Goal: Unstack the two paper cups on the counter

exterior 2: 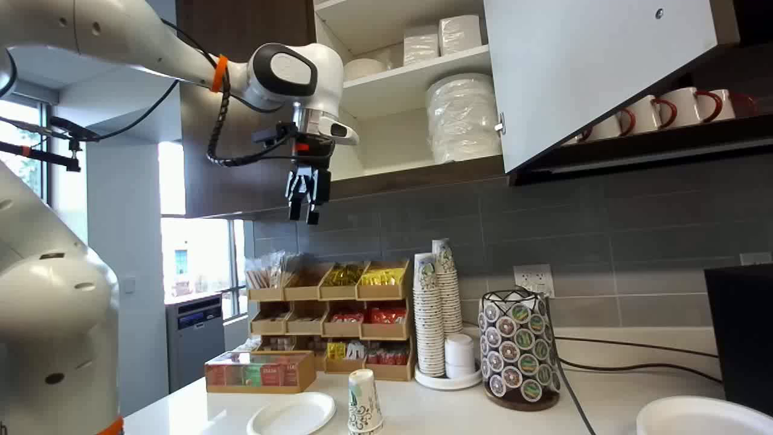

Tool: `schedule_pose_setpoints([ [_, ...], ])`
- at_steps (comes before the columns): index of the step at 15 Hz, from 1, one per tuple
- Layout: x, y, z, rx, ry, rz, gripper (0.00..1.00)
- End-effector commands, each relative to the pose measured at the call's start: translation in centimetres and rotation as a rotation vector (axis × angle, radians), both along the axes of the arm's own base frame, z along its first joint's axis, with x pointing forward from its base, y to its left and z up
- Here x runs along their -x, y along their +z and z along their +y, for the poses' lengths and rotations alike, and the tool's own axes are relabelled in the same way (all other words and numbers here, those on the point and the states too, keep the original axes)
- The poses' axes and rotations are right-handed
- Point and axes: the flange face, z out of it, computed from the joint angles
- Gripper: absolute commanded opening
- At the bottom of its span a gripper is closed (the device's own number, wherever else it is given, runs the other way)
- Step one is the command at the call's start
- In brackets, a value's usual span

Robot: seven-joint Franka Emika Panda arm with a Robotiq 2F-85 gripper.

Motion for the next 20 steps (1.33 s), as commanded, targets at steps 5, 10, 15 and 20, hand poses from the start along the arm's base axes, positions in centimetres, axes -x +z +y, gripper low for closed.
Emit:
schedule_pose_setpoints([
  [5, 0.0, 0.0, 0.0, 0.0, 0.0, 0.001, 1.0],
  [10, 0.0, 0.0, 0.0, 0.0, 0.0, 0.001, 1.0],
  [15, -3.6, -4.2, 6.1, -0.054, 0.149, 0.109, 1.0],
  [20, -9.4, -11.5, 13.9, 0.004, 0.197, 0.119, 1.0],
])
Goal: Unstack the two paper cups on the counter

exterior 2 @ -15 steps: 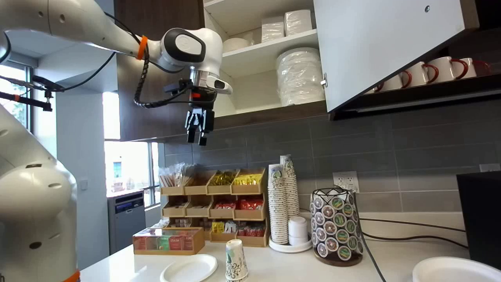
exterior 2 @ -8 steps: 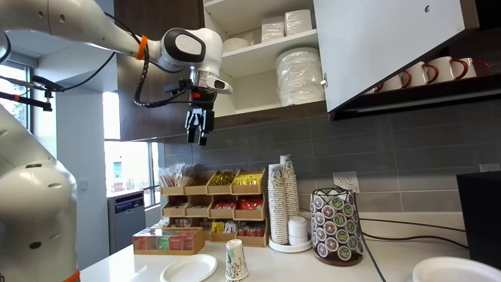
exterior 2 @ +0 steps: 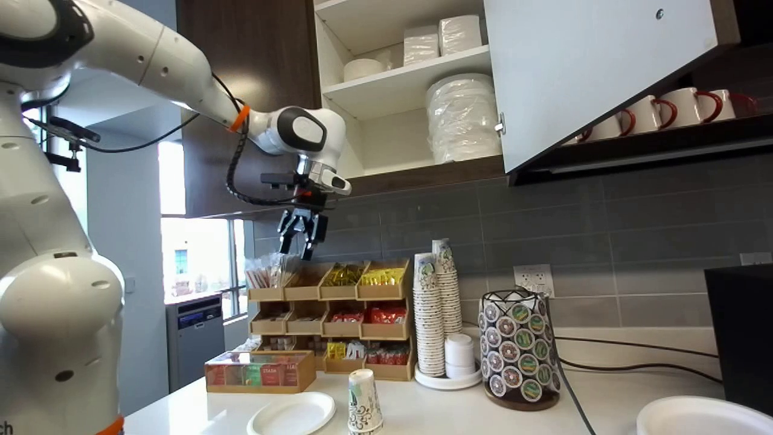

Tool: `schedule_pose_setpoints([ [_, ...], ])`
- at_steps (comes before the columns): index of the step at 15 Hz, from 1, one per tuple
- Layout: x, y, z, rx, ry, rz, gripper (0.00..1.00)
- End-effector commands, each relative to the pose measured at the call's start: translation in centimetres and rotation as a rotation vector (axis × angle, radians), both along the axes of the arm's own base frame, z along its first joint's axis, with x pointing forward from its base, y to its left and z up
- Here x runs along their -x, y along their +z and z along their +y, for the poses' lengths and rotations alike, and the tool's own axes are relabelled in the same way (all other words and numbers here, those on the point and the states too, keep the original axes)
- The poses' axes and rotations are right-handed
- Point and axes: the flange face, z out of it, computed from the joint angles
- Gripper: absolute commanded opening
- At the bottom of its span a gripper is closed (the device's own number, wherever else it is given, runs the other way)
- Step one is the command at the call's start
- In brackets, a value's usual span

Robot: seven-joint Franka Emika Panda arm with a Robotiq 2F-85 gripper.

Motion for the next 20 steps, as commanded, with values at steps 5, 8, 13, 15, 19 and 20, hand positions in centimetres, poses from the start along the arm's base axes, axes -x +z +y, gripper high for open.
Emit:
schedule_pose_setpoints([
  [5, -8.6, -10.6, 4.8, 0.085, -0.048, -0.187, 1.0],
  [8, -9.1, -11.1, 4.4, 0.078, -0.051, -0.211, 1.0],
  [13, -9.7, -11.8, 4.4, 0.087, -0.053, -0.221, 1.0],
  [15, -10.2, -14.2, 2.9, 0.148, -0.077, -0.216, 1.0],
  [19, -10.9, -18.6, 1.5, 0.24, -0.03, -0.263, 1.0],
  [20, -11.1, -19.7, 1.4, 0.246, -0.022, -0.274, 1.0],
])
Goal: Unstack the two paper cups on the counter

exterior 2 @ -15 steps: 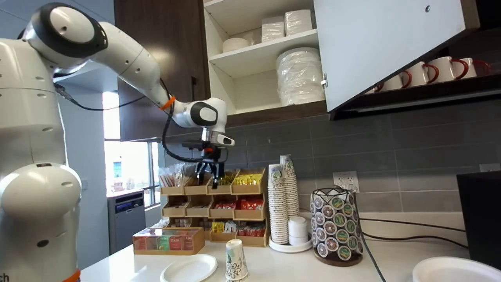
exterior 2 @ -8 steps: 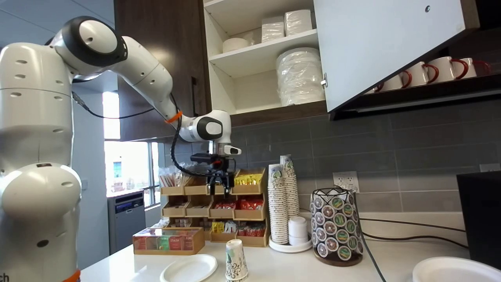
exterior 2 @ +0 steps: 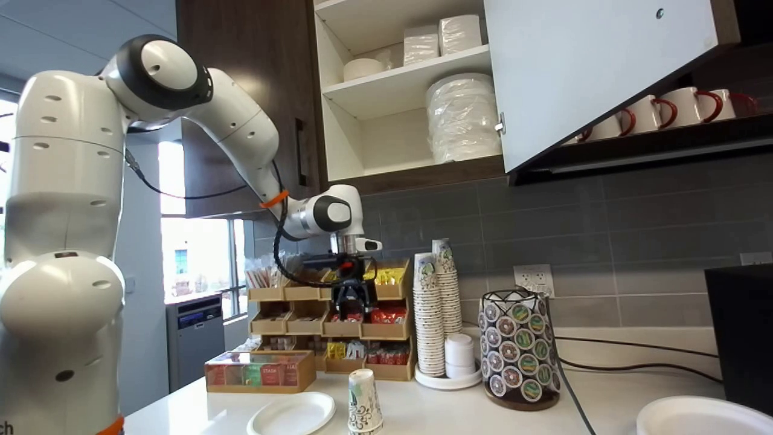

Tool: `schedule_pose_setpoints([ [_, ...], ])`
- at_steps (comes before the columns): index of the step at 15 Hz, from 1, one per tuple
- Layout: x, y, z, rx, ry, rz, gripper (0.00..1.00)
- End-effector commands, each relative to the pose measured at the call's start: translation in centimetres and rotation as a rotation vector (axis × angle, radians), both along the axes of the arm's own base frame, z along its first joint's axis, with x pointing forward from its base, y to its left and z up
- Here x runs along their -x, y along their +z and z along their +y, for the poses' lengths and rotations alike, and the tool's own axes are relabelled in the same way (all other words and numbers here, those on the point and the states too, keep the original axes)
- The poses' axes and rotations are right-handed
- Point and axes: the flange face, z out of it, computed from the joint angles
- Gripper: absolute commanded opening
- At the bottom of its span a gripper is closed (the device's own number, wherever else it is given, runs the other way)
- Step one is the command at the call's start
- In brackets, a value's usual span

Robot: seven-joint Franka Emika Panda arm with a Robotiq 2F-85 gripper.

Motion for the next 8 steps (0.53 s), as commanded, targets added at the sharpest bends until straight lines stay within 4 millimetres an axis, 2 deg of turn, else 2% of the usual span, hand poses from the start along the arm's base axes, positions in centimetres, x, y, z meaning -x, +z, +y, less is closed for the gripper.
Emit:
schedule_pose_setpoints([
  [1, -0.5, -4.2, -0.3, 0.044, 0.019, -0.017, 1.0],
  [8, -0.3, -10.3, -0.2, 0.004, 0.001, 0.035, 1.0],
])
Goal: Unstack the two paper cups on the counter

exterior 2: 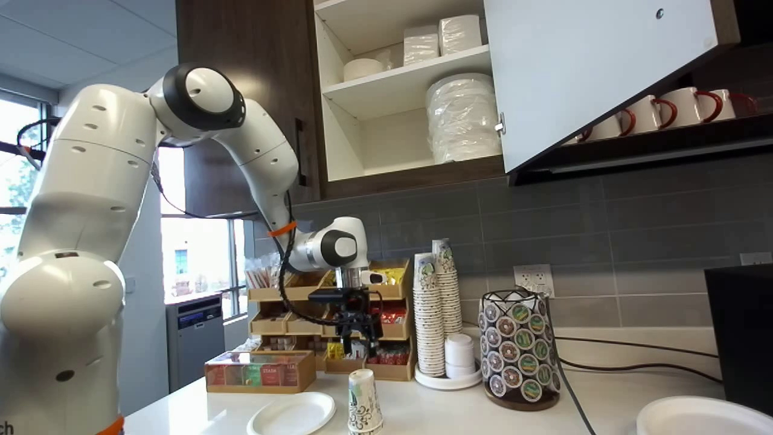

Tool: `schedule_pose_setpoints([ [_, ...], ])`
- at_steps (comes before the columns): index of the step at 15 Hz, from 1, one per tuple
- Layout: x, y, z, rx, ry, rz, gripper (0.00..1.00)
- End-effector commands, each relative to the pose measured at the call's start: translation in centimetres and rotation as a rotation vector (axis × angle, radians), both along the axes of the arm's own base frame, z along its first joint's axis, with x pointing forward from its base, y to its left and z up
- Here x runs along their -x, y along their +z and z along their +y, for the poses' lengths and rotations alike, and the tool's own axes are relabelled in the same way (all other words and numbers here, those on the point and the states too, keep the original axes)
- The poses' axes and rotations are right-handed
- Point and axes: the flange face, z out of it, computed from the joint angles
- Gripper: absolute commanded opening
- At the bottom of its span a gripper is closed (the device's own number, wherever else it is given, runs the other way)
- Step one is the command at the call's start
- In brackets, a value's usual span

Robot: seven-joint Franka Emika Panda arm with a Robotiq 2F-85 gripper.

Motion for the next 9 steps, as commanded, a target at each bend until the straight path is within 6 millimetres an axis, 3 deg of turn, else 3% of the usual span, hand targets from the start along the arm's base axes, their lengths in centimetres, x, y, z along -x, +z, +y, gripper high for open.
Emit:
schedule_pose_setpoints([
  [1, 0.4, -2.8, -0.1, -0.026, -0.027, 0.03, 1.0],
  [9, 0.4, -5.9, 0.1, -0.077, -0.073, 0.05, 1.0],
])
